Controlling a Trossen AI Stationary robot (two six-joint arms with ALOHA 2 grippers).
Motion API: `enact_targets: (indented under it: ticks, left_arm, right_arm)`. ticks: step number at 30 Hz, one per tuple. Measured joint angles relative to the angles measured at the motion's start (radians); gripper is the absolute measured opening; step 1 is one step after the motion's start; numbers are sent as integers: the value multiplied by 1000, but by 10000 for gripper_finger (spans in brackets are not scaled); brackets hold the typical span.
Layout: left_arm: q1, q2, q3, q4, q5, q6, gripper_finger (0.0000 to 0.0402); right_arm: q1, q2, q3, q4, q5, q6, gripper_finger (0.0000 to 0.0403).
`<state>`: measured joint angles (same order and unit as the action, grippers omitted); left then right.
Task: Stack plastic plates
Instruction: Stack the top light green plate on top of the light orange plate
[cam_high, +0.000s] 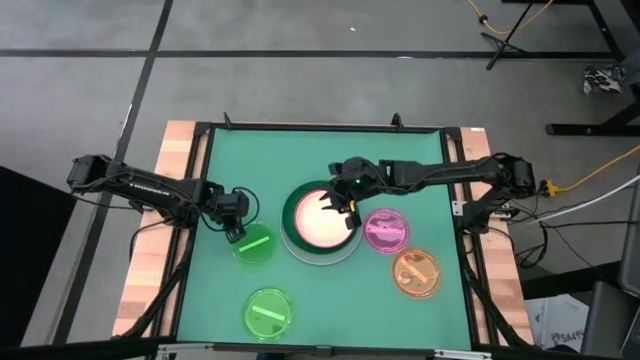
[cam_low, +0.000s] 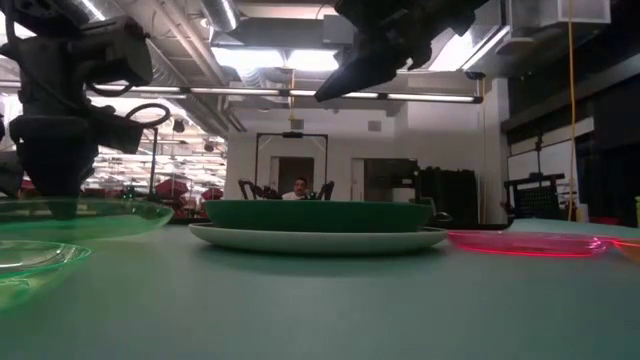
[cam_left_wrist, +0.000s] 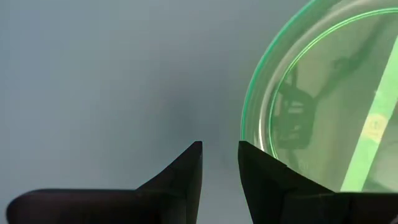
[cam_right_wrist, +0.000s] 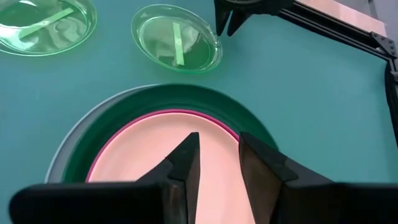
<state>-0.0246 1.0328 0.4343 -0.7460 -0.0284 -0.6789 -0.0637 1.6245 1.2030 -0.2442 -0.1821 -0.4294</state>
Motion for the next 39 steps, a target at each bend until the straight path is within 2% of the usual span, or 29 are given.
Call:
enact_targets:
  ticks: [39]
  left_arm:
    - [0,0,0,25,11,-101,96]
  right_arm:
    - [-2,1,0,1,-1,4,101]
